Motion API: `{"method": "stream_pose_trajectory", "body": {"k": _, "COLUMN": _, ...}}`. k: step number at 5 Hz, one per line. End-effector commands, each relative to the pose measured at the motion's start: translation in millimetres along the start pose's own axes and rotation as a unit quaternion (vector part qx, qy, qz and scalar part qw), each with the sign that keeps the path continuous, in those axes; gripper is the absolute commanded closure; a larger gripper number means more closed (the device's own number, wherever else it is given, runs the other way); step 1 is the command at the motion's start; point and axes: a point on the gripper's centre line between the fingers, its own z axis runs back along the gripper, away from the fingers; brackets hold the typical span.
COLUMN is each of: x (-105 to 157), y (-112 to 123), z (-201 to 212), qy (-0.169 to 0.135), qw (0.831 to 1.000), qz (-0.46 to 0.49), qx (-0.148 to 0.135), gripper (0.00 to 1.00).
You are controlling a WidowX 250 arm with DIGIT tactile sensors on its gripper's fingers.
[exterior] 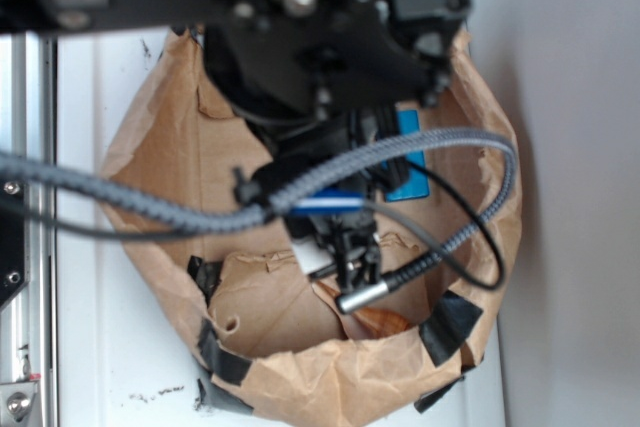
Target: Grab the blue ball.
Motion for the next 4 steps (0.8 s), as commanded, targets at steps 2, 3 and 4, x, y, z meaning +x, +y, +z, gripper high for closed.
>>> {"method": "stream_pose_trajectory", "body": {"k": 2, "x": 16.7, "y": 69.6, "z": -84.6, "qy": -0.123, "qw": 0.926, "qz": 0.357, "qx": 0.019, "gripper": 0.0}}
{"method": "stream_pose_trajectory", "body": {"k": 3, "x": 16.7, "y": 69.6, "z": -84.6, "qy": -0.123, "qw": 0.926, "qz": 0.357, "qx": 0.019, "gripper": 0.0}}
{"method": "stream_pose_trajectory", "body": {"k": 4, "x": 16.7, "y": 69.6, "z": -84.6, "qy": -0.123, "qw": 0.926, "qz": 0.357, "qx": 0.019, "gripper": 0.0}}
